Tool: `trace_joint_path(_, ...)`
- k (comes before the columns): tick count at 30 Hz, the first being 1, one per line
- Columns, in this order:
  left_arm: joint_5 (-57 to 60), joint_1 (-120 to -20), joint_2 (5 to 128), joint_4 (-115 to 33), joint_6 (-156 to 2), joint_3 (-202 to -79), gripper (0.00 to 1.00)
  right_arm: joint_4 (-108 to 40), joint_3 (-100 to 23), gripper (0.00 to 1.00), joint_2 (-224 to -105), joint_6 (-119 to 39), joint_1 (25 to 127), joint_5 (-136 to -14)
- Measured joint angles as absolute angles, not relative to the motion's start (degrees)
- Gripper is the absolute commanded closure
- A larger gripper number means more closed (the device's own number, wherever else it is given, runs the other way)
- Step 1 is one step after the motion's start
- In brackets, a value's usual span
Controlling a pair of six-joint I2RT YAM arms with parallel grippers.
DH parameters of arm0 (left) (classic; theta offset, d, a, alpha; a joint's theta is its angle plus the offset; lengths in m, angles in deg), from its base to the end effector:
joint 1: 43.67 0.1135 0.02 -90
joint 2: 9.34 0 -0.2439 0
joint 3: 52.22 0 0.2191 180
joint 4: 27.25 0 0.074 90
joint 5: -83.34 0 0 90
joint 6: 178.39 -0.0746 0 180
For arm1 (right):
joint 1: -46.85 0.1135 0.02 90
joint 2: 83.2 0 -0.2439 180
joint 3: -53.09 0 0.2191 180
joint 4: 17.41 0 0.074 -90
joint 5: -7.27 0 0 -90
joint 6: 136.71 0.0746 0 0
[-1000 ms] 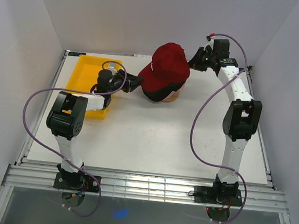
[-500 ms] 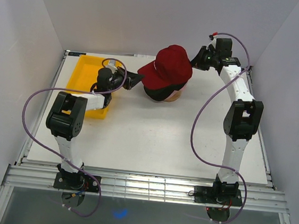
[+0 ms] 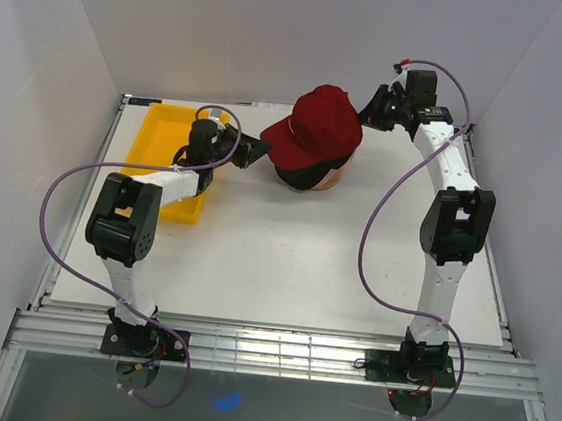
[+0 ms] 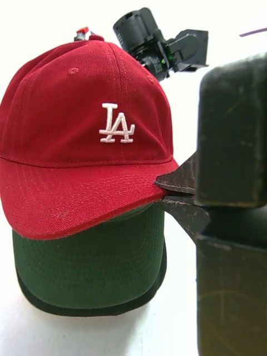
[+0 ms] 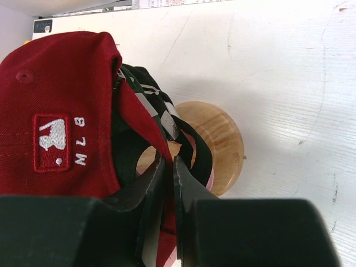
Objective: Stack the hats
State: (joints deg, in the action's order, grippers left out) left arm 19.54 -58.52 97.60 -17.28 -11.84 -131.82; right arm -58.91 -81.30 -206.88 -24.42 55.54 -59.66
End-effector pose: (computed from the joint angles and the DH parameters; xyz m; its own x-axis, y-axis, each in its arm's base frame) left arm 0.3977 -0.1395 0.2041 -0.6869 -0.7207 -0.0938 -0.1324 0.2510 -0.9589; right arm 0.4830 0.1034 0.2842 -0.6471 0.2541 -0.7188 -0.2446 0.8238 0.5114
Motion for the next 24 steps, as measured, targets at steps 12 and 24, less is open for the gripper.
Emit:
trace_joint_path(12,14.7,-60.7,101.1,-37.5,-18.7,-145.8,1.00,-58.9,-81.3,0.80,-206.9,-24.6,55.1,-60.6)
trace_joint_path(24,12.7,-61.6,105.8,-42.8,-20.3,-148.8,1.00,-57.7,-79.7,0.83,-206.9,-24.6,55.1,-61.2)
